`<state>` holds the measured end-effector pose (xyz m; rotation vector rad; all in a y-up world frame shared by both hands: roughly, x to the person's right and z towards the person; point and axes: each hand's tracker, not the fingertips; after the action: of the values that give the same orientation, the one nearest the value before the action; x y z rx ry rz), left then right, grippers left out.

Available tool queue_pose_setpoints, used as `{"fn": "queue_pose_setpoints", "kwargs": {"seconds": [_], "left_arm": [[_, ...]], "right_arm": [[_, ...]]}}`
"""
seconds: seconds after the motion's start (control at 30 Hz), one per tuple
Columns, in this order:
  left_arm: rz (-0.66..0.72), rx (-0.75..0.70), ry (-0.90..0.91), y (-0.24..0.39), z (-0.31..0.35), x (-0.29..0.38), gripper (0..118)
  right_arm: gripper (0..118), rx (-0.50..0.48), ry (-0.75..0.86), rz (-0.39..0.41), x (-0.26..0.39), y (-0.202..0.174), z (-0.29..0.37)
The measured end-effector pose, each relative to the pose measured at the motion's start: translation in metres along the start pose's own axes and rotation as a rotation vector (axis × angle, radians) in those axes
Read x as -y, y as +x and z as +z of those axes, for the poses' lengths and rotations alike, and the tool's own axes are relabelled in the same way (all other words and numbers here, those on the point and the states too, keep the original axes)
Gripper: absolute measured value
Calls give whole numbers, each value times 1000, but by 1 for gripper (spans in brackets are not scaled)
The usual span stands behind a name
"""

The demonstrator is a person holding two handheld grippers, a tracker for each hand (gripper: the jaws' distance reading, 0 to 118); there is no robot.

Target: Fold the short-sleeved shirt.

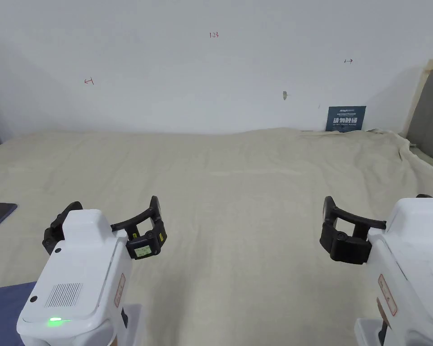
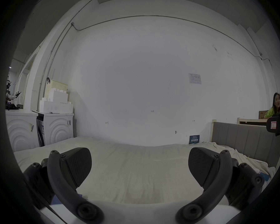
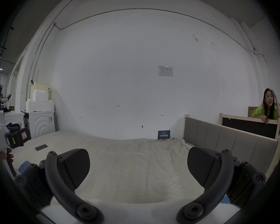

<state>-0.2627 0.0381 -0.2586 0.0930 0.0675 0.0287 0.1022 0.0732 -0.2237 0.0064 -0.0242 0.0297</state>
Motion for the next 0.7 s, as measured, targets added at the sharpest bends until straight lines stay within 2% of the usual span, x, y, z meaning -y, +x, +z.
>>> {"fn": "queue_pose_setpoints", "kwargs": {"seconds": [0.7], "left_arm": [[-3,-1,4,0,0,0,118]], "right_arm": [[118,4,-4,9,0,-1,0]]}}
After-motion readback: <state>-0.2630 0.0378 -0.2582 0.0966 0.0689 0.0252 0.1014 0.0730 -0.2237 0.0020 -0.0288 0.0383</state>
